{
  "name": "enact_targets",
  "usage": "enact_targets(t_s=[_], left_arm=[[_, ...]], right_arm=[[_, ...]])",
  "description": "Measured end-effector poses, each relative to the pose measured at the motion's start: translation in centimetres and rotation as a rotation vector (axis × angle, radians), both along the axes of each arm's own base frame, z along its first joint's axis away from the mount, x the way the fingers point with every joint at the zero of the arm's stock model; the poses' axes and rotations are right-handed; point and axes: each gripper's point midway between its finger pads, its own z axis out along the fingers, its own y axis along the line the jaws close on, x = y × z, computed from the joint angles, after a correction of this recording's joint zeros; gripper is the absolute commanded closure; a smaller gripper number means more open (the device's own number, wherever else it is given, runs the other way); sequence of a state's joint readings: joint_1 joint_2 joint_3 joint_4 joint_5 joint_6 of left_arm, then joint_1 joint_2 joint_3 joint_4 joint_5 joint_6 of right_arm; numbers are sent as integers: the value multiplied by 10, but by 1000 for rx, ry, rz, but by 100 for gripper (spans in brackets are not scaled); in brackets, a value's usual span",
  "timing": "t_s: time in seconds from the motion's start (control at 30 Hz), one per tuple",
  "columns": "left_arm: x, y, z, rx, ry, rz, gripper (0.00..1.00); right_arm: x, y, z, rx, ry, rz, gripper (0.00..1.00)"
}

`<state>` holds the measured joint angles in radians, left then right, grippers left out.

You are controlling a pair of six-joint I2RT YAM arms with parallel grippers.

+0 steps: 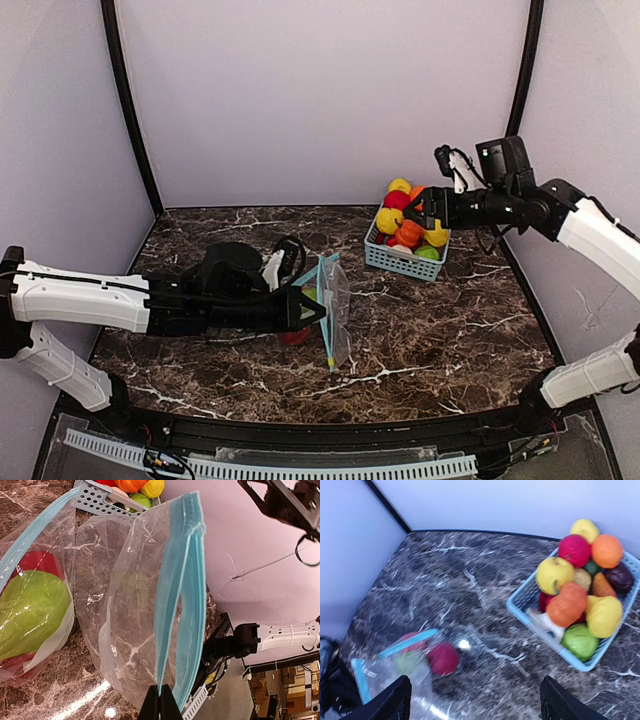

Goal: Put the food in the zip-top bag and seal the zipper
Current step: Pass from the left arm to the right

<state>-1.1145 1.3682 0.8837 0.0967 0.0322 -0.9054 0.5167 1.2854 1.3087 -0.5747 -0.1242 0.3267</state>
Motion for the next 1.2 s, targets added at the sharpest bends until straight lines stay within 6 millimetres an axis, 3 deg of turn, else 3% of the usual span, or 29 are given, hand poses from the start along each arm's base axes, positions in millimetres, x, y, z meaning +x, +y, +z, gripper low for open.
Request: enact_targets(t_s=[0.1,0.27,0.37,0.53,0.8,1.2], left_arm=[[1,-1,2,-17,9,13,99],[5,0,1,-39,14,50,99],[6,2,-2,-42,18,68,99],[4,1,-3,-51,17,79,99],[5,-2,3,-79,9,86,99],[3,-4,4,-87,14,82,99]], right_arm=[[-55,31,-6,68,30,109,21],[-133,77,-43,111,159,259,23],[-165,98,-56,101,201,316,25],[-196,129,-63,95,203,360,37],[-195,152,-105,-26,232,290,49],[-174,156,-114,-103,197,175,63]])
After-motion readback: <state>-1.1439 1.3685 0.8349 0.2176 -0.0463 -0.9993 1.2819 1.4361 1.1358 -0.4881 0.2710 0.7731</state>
